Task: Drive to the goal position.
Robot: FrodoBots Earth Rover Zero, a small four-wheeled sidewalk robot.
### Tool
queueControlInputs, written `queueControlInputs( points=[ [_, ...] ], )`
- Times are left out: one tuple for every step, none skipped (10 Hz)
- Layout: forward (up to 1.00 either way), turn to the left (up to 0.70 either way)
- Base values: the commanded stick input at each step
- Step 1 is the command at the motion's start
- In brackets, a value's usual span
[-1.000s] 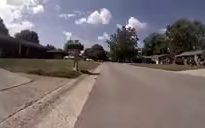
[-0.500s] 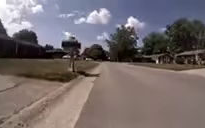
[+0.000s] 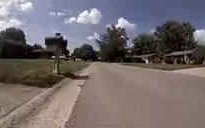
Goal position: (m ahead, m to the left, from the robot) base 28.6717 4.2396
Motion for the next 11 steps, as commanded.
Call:
queueControlInputs(
  points=[
    [1.0,0.0],
    [1.0,0.0],
    [1.0,0.0],
    [1.0,0.0],
    [1.0,0.0],
    [1.0,0.0],
    [1.0,0.0],
    [1.0,0.0],
    [1.0,0.0],
    [1.0,0.0],
    [1.0,0.0]
  ],
)
